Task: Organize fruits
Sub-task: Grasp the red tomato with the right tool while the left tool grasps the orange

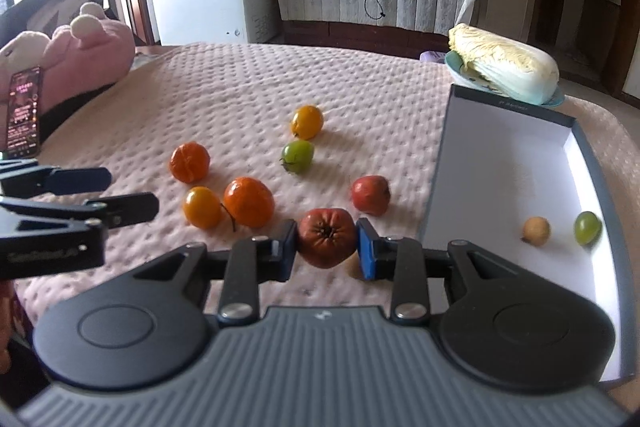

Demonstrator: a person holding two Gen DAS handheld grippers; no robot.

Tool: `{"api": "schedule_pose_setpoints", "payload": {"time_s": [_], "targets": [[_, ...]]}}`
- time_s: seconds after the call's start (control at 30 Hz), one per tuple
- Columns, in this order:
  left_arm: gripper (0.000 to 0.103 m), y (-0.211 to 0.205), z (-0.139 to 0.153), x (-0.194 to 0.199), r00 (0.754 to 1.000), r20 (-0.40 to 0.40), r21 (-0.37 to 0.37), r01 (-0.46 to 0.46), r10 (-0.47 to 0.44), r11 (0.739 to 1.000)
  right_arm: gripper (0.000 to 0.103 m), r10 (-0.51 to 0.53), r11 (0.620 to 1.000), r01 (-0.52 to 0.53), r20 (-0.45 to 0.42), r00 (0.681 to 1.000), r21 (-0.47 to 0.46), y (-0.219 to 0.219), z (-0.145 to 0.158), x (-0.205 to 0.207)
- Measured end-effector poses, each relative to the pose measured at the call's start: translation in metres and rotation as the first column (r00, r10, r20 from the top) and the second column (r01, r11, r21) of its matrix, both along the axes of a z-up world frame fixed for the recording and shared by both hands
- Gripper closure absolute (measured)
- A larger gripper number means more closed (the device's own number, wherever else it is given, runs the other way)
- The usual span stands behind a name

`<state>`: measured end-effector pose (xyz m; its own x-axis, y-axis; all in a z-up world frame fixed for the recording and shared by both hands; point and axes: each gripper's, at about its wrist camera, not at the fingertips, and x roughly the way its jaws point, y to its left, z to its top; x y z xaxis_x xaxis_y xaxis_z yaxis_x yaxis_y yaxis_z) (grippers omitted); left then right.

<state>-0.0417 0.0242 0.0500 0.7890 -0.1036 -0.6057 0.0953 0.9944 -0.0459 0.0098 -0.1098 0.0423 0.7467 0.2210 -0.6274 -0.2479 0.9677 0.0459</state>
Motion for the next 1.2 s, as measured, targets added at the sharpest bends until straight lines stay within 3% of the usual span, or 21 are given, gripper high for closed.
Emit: {"api": "schedule_pose_setpoints", "payload": {"time_s": [0.63, 1.2], "targets": [[0.037, -0.029, -0.019, 0.024, 0.999, -0.036, -0.022, -0.003, 0.003, 1.000, 0.068, 0.035, 0.997, -0.040, 0.071, 0.997, 0.071, -0.013, 0.023, -0.016], [0.060, -0.033, -0.035, 0.047, 0.995, -0.096, -0.045, -0.015, 0.011, 0.999, 0.068, 0.020, 0.998, -0.023, 0.056, 0.998, 0.066, -0.016, 0.018, -0.012]]}}
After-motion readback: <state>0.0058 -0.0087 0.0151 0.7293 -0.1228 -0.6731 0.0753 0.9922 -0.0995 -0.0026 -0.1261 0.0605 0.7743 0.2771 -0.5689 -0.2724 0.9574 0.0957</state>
